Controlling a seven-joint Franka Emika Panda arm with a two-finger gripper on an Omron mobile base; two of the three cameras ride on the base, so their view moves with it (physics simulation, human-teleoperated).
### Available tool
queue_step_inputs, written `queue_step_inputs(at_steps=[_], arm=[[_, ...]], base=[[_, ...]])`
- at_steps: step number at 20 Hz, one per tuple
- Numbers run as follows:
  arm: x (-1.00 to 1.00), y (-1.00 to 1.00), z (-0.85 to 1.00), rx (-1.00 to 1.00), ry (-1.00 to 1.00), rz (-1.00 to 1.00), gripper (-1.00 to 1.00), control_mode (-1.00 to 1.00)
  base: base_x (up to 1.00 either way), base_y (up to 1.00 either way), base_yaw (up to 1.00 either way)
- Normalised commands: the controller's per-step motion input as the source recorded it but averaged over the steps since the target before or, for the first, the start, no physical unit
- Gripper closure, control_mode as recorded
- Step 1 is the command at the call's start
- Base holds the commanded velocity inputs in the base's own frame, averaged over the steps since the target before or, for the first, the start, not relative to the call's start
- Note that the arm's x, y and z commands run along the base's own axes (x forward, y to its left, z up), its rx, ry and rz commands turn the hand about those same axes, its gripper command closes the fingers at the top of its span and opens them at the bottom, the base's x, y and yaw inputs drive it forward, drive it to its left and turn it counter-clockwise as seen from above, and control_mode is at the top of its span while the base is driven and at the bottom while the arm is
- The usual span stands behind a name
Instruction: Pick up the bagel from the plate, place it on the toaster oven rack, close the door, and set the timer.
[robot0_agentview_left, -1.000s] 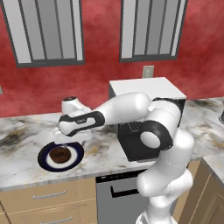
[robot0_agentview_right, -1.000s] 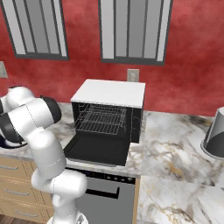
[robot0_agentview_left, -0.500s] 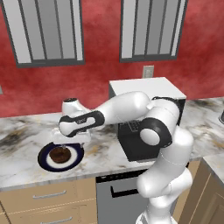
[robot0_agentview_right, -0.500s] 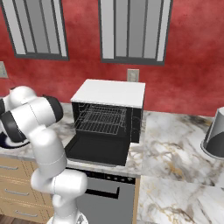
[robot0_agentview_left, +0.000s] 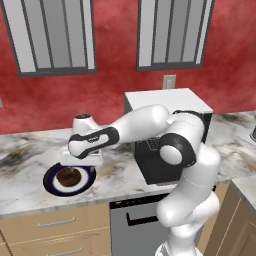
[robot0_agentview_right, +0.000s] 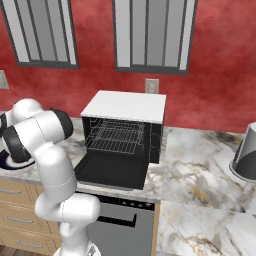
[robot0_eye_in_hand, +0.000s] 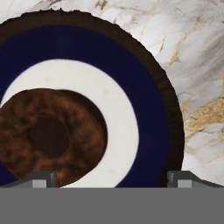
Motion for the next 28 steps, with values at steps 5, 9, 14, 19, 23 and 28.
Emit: queue_step_inputs(at_steps=[5,9,14,19,23,28], arm=[[0.0,0.13,-0.17,0.01,0.0,-0.03,-1.0,-1.0],[0.04,0.18,-0.15,0.0,0.0,-0.04,-1.0,-1.0],[0.12,0.15,-0.11,0.0,0.0,-0.05,-1.0,-1.0],[0.17,0.09,-0.08,0.0,0.0,-0.06,-1.0,-1.0],[0.05,0.01,-0.05,0.0,0.0,-0.06,-1.0,-1.0],[0.0,0.0,-0.12,0.0,0.0,-0.05,-1.0,-1.0]], base=[[0.0,0.0,0.0],[0.0,0.0,0.0],[0.0,0.0,0.0],[0.0,0.0,0.0],[0.0,0.0,0.0],[0.0,0.0,0.0]])
